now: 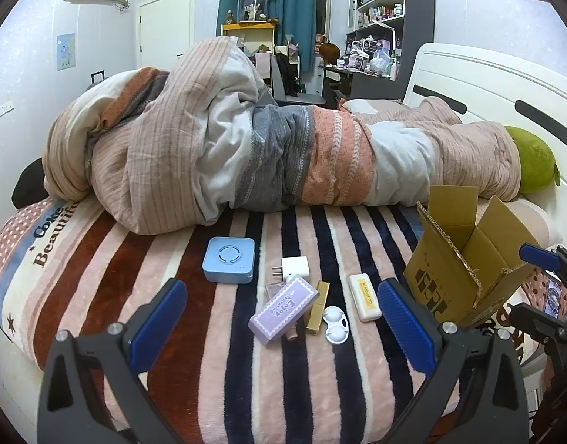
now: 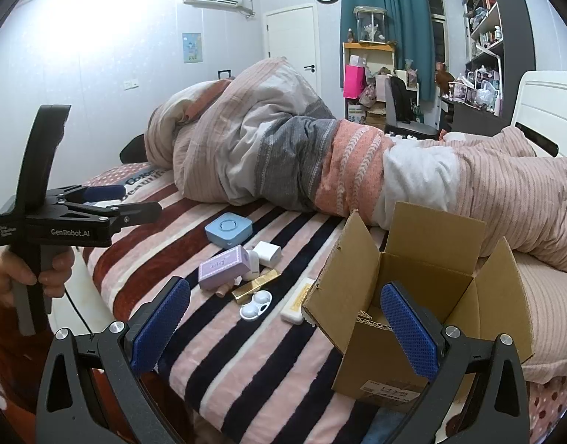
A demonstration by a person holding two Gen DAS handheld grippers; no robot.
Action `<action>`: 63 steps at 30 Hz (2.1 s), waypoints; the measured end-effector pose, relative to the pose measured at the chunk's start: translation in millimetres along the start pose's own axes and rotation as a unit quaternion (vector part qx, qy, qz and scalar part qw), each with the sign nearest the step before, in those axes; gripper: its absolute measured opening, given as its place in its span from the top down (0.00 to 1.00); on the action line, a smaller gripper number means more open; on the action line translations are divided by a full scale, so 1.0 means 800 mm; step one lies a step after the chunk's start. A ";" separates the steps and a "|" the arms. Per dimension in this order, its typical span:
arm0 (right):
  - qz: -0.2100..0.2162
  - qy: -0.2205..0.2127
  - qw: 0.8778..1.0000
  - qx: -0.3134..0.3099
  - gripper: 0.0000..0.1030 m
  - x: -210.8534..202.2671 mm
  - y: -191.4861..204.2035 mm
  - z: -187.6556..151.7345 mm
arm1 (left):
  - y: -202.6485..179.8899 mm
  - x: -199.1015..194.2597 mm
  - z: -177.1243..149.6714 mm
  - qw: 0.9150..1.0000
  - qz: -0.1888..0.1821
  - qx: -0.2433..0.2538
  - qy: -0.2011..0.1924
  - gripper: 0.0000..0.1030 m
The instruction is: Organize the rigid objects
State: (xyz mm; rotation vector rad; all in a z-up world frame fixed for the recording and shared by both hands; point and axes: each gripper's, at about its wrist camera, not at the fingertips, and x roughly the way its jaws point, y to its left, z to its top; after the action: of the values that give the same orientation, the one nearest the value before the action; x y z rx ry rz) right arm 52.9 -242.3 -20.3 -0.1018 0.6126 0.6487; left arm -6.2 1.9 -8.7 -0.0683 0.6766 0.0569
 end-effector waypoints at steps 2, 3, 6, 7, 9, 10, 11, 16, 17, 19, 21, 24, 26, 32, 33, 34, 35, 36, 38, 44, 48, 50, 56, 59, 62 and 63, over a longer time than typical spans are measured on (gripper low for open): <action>0.001 0.000 1.000 0.000 0.00 0.001 -0.001 -0.001 | 0.000 0.000 0.000 1.000 0.002 0.000 -0.001 0.00; 0.001 0.000 1.000 0.000 0.00 0.001 -0.001 -0.001 | 0.000 0.001 0.000 1.000 0.003 0.001 -0.001 0.00; 0.002 0.000 1.000 0.001 0.00 0.001 -0.001 -0.002 | 0.000 0.002 0.000 1.000 0.007 0.002 -0.001 0.00; 0.003 0.000 1.000 0.001 0.00 0.002 -0.001 -0.003 | 0.001 0.003 0.000 1.000 0.006 0.001 -0.001 0.00; 0.002 0.000 1.000 0.001 0.00 0.001 -0.001 -0.002 | 0.001 0.003 0.000 1.000 0.004 0.001 0.000 0.00; 0.002 0.000 1.000 0.001 0.00 0.001 -0.001 -0.002 | -0.001 0.003 0.000 1.000 0.006 0.003 -0.001 0.00; 0.002 0.000 1.000 0.001 0.00 0.001 -0.001 -0.002 | -0.002 0.003 0.000 1.000 0.007 0.003 -0.001 0.00; 0.005 0.001 1.000 0.003 0.00 0.002 -0.001 -0.003 | -0.003 0.007 0.000 1.000 0.010 0.004 0.000 0.00; 0.006 0.001 1.000 0.004 0.00 0.002 -0.001 -0.003 | -0.003 0.007 0.000 1.000 0.010 0.004 0.001 0.00; 0.004 0.001 1.000 0.002 0.00 0.001 -0.001 -0.002 | -0.003 0.009 0.000 1.000 0.010 0.004 0.001 0.00; 0.005 0.000 1.000 0.003 0.00 0.001 -0.003 -0.003 | 0.001 0.003 0.000 1.000 0.009 0.002 0.001 0.00; 0.006 0.000 1.000 0.005 0.00 0.001 -0.003 -0.003 | 0.001 0.002 -0.001 1.000 0.011 0.003 0.000 0.00; 0.005 0.000 1.000 0.004 0.00 0.001 -0.003 -0.004 | 0.001 0.002 -0.001 1.000 0.012 0.003 0.000 0.00; 0.006 0.000 1.000 0.004 0.00 0.001 -0.003 -0.004 | 0.002 0.002 -0.003 1.000 0.013 0.003 0.001 0.00; 0.006 0.000 1.000 0.004 0.00 0.001 -0.003 -0.004 | 0.002 0.001 -0.004 1.000 0.014 0.003 0.002 0.00; 0.006 -0.001 1.000 0.004 0.00 0.001 -0.003 -0.004 | 0.002 0.001 -0.004 1.000 0.015 0.003 0.002 0.00; 0.007 -0.001 1.000 0.004 0.00 0.001 -0.003 -0.004 | 0.002 0.001 -0.004 1.000 0.015 0.003 0.002 0.00; 0.007 -0.001 1.000 0.005 0.00 0.001 -0.004 -0.004 | 0.003 0.001 -0.004 1.000 0.015 0.003 0.002 0.00; 0.006 0.000 1.000 0.004 0.00 0.001 -0.003 -0.004 | 0.003 0.001 -0.004 1.000 0.014 0.003 0.002 0.00; 0.009 0.000 1.000 0.005 0.00 0.001 -0.004 -0.005 | 0.002 0.001 -0.004 1.000 0.013 0.004 0.004 0.00; 0.012 0.001 1.000 0.003 0.00 0.001 -0.003 -0.006 | 0.002 0.002 -0.005 1.000 0.012 0.004 0.005 0.00; 0.013 0.002 1.000 0.002 0.00 0.002 -0.002 -0.006 | 0.001 0.002 -0.004 1.000 0.012 0.004 0.005 0.00; 0.030 0.007 1.000 0.007 0.00 0.003 -0.003 -0.004 | -0.003 0.004 -0.004 1.000 0.010 0.005 0.009 0.00; 0.025 0.003 0.999 0.021 0.00 -0.002 -0.016 -0.001 | -0.007 0.007 -0.004 1.000 0.008 0.008 0.011 0.00; -0.015 0.003 1.000 0.023 0.00 -0.013 -0.042 0.011 | -0.008 0.011 -0.003 1.000 0.009 0.012 0.014 0.00; -0.034 0.008 0.999 0.023 0.00 -0.015 -0.055 0.016 | -0.009 0.013 -0.003 1.000 0.011 0.014 0.015 0.00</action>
State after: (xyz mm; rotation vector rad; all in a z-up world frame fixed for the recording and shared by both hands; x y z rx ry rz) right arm 78.0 -280.6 -6.9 -0.0842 0.6358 0.5677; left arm 1.0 -5.1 -17.0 -0.0346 0.7073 0.0669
